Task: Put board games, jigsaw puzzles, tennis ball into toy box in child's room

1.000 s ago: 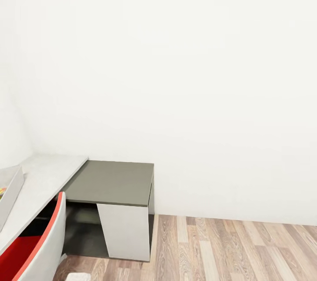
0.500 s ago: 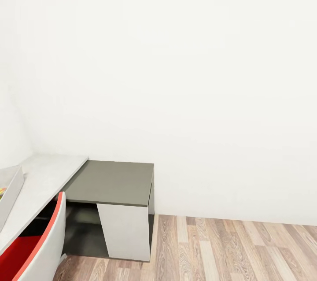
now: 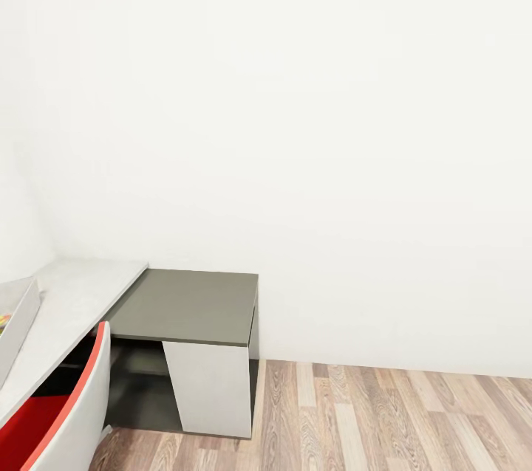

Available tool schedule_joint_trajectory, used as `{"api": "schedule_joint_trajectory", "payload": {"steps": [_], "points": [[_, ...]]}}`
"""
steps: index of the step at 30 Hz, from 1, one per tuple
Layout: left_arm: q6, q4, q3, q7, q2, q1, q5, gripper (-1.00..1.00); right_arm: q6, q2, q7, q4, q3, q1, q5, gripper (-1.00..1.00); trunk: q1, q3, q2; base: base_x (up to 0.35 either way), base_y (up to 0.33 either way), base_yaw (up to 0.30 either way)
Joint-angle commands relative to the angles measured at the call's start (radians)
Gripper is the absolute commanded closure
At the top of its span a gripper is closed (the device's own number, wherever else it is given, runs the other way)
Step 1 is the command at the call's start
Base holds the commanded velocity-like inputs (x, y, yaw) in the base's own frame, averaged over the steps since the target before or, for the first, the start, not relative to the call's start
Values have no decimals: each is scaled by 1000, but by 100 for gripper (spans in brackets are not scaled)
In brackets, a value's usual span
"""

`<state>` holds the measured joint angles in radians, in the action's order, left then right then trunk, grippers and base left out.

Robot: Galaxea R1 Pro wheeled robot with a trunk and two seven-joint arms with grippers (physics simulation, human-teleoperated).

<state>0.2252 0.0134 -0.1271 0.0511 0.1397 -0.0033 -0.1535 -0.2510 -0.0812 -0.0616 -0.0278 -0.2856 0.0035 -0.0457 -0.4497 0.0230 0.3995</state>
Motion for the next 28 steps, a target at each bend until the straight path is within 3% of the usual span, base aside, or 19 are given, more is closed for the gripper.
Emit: {"api": "schedule_joint_trajectory", "payload": {"steps": [1, 13, 19, 28], "points": [[5, -1, -8, 12, -1, 1, -11, -100, -3, 0, -1, -1, 1, 1, -5, -100, 0, 0, 0, 0, 0, 0], [6, 32, -15, 50, -11, 3, -13, -100, -11, 34, -3, -10, -3, 3, -11, -100, 0, 0, 0, 0, 0, 0], [3, 53, -17, 50, -40, 3, -15, -100, -9, 56, -3, -10, -2, 3, -12, -100, 0, 0, 0, 0, 0, 0], [3, 57, -16, 50, -64, 3, -15, -100, -8, 61, -3, -11, -2, 3, -12, -100, 0, 0, 0, 0, 0, 0]]}}
